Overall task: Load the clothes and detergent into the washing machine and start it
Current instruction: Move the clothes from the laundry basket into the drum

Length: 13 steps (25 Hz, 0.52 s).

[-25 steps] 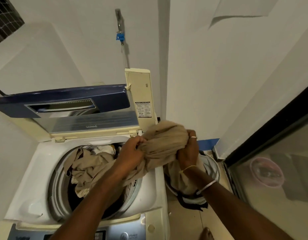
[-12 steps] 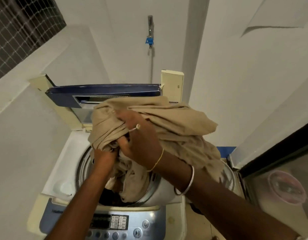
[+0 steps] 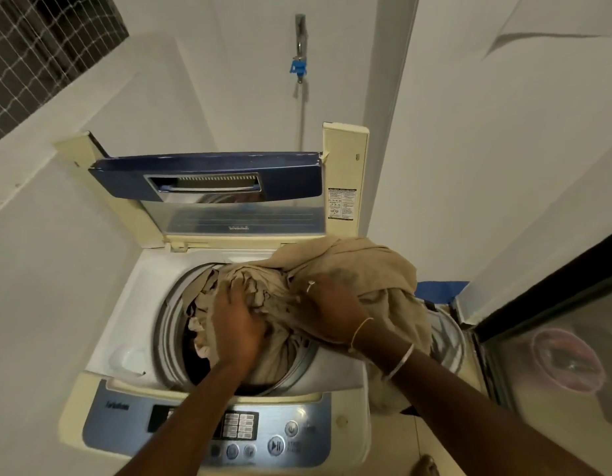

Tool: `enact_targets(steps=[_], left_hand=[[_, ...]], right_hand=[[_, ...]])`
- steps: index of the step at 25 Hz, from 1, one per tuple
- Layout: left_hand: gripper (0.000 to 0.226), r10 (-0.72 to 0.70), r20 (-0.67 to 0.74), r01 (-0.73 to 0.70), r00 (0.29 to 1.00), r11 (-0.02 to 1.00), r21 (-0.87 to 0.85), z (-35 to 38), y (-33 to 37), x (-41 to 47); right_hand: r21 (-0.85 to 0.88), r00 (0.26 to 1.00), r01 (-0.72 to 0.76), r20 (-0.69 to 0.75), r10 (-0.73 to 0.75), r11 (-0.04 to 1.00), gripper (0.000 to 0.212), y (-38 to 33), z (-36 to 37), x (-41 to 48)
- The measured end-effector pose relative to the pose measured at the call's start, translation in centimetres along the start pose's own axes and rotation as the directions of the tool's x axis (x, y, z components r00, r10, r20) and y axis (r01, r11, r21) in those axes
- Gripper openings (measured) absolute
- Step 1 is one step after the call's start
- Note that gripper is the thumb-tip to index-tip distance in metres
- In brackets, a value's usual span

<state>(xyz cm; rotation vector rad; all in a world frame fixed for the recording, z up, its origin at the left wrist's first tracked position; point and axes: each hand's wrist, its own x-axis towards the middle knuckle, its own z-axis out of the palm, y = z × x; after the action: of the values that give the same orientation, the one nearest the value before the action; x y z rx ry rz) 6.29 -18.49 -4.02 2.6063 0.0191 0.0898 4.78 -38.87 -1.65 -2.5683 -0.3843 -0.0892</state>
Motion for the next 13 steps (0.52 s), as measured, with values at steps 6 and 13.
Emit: enact_targets(steps=[6,13], left_hand=[[0.099,0.601,0.43,-0.646,0.673,0.761,-0.051,3.3,9.9,1.5],[0.127,0.506,0.654,-0.744,0.562,0.655,0.132,7.2,14.9,2.8]], right_hand=[[0.34,0.914,-0.371,-0.033,0.405,0.864,0.119,9.8,-4.0,-5.9],[0.057,0.862,-0.47,0.246,0.443,0.881,0.139,16.3,-0.2,-8.9]])
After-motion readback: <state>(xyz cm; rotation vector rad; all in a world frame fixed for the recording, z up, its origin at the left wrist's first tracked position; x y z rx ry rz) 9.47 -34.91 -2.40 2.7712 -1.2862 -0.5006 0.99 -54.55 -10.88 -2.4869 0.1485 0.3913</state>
